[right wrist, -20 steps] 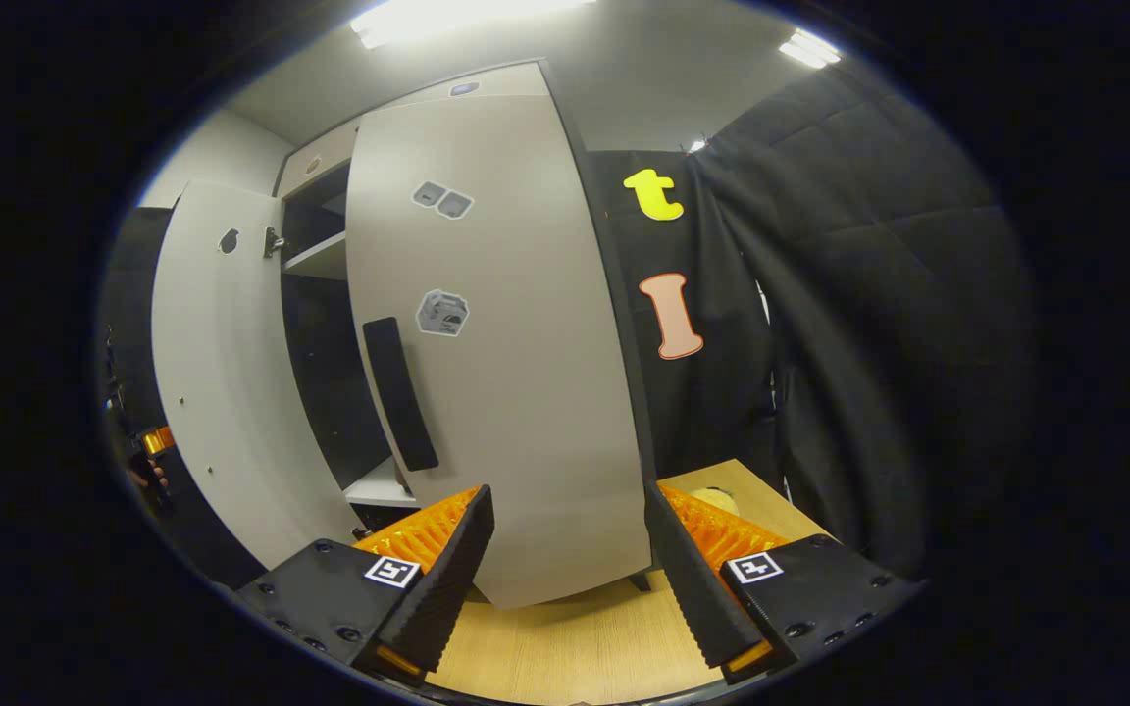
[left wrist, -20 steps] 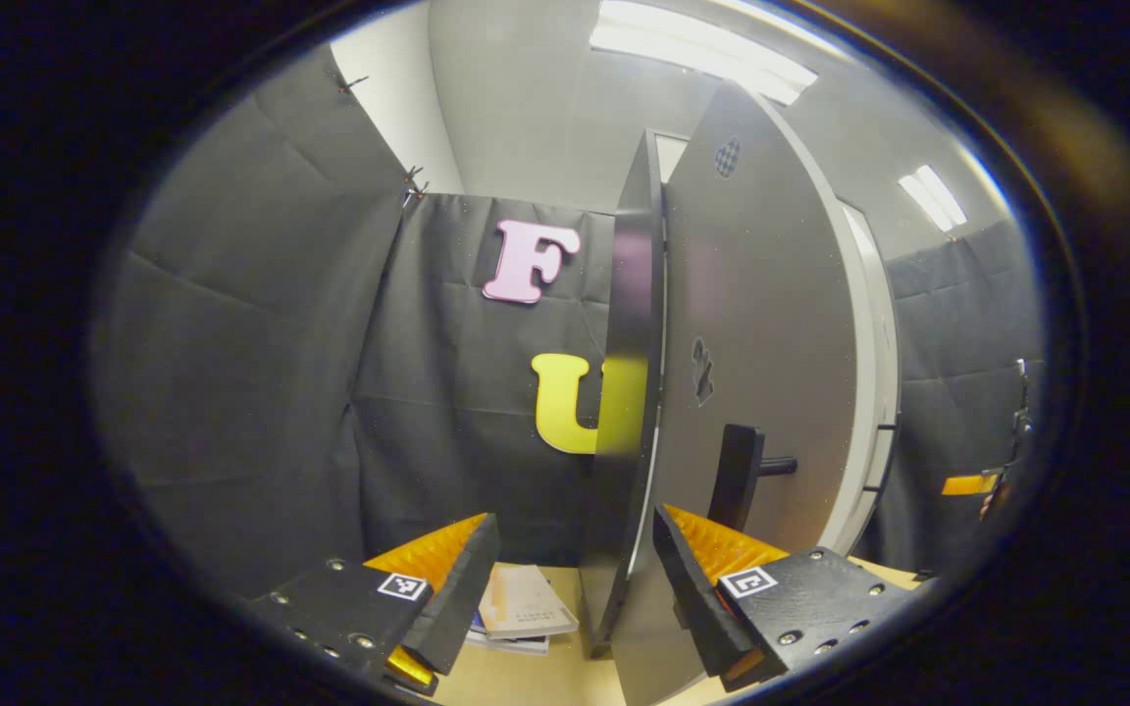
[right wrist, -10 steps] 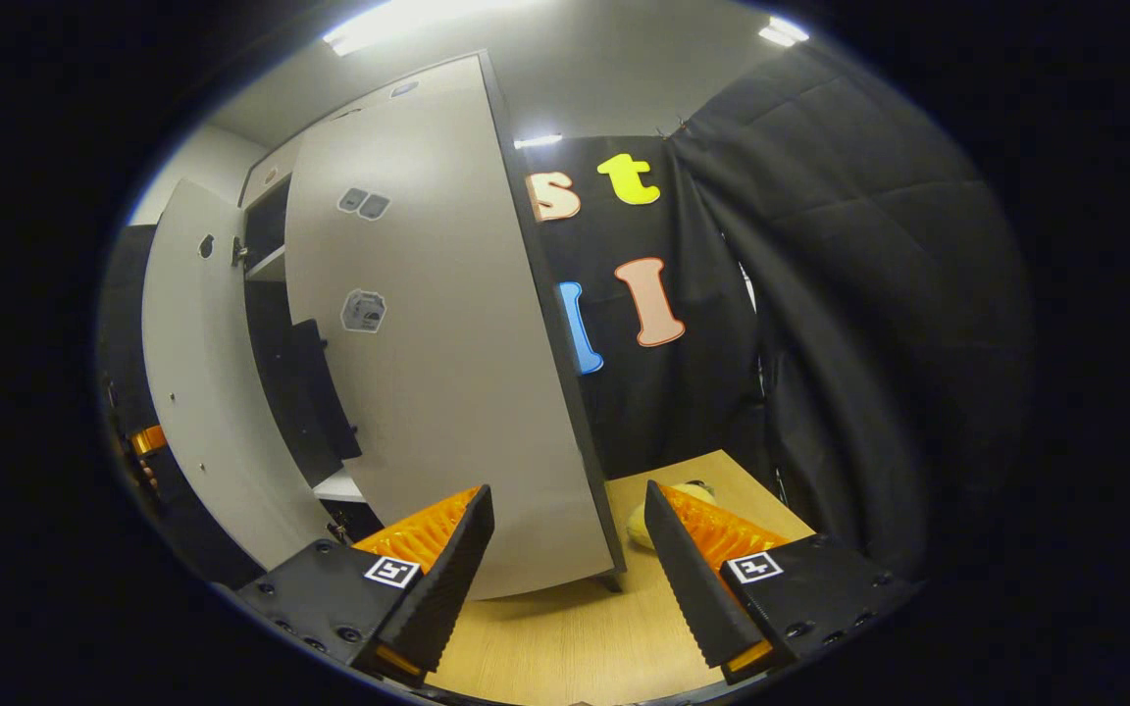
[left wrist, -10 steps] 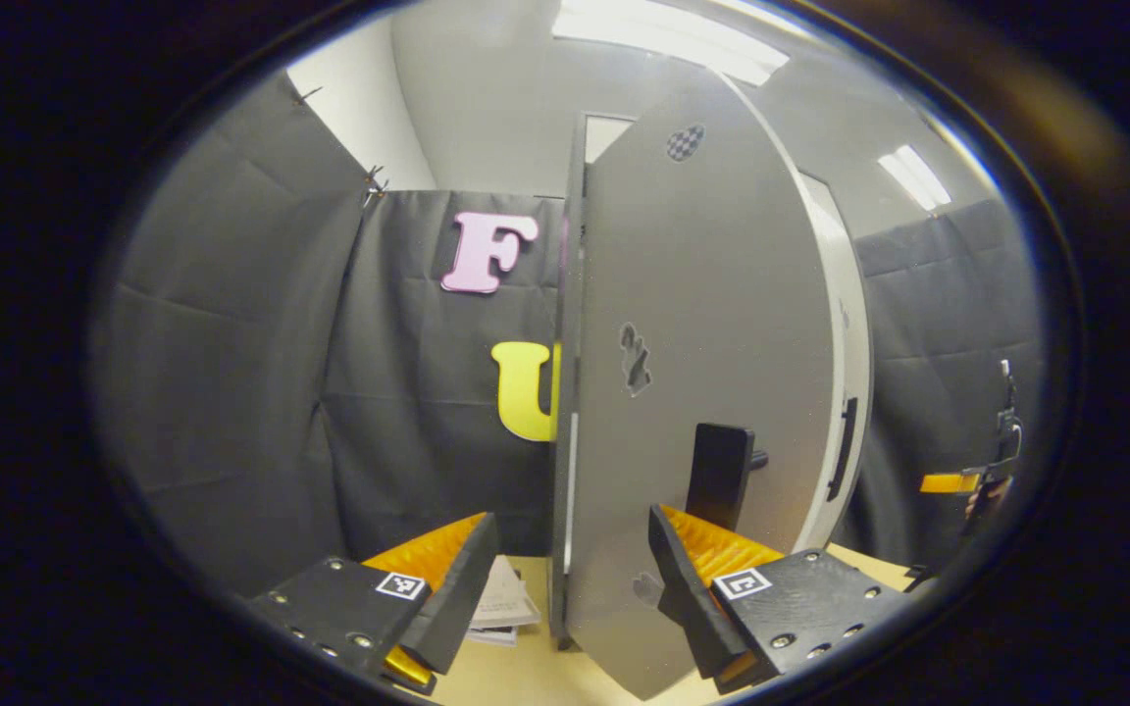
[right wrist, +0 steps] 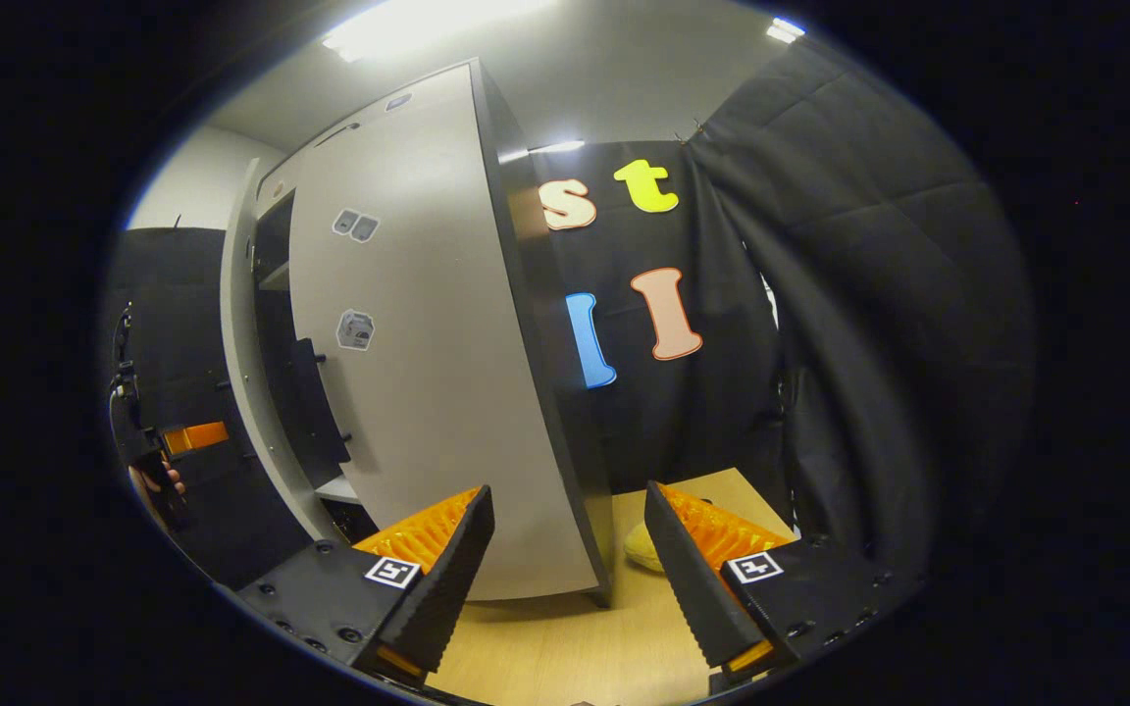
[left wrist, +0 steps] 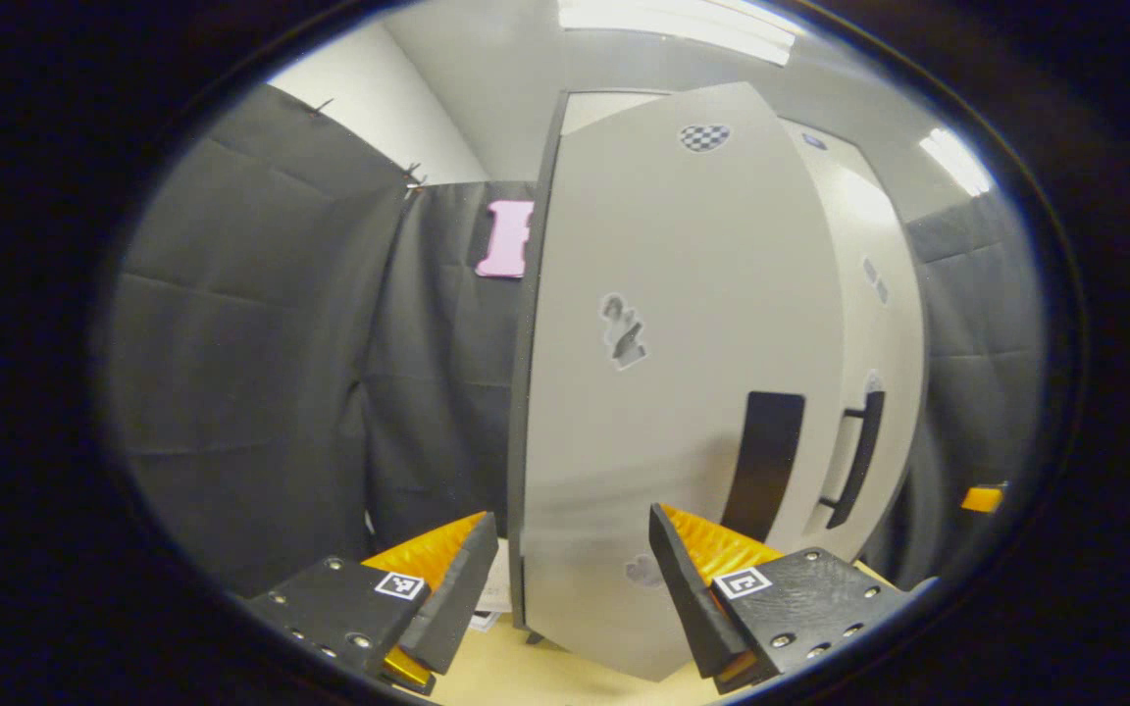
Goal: Grab one shoe with the right hand and put it into the shoe cabinet, grab the other shoe with the left hand and put it into the shoe cabinet; then close the right door with the right hand and the left door with the left hand.
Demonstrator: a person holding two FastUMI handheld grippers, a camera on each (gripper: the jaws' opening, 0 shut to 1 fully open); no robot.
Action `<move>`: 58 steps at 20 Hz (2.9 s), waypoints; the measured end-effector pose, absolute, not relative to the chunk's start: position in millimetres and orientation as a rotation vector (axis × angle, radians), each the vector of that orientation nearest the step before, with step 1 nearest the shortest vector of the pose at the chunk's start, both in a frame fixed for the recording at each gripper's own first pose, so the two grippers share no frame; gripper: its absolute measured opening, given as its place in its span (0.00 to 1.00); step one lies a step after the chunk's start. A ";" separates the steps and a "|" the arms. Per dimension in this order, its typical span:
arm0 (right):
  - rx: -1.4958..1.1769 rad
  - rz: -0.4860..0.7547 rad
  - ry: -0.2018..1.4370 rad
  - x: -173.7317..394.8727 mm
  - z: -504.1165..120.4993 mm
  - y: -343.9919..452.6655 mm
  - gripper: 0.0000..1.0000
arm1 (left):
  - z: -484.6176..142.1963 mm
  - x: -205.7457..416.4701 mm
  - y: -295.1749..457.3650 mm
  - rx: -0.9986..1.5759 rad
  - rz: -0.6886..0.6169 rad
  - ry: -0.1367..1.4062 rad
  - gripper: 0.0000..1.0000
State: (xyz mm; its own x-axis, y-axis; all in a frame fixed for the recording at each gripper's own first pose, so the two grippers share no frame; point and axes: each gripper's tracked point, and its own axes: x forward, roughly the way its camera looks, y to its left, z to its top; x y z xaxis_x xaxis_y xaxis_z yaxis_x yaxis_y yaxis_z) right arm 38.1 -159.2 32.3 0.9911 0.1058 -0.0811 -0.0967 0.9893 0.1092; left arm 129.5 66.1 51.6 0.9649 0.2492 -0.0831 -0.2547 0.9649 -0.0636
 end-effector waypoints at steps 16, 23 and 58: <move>0.112 0.136 0.168 30.4 -6.8 -185.9 0.98 | 28.1 3.4 48.9 -0.099 0.423 0.091 0.94; 0.030 0.074 0.034 41.8 38.5 -137.8 0.98 | 76.0 30.0 74.3 -0.153 0.300 -0.057 0.89; -0.123 -0.132 0.094 32.5 11.8 -26.5 0.98 | -31.7 85.0 138.0 0.066 0.178 0.114 0.94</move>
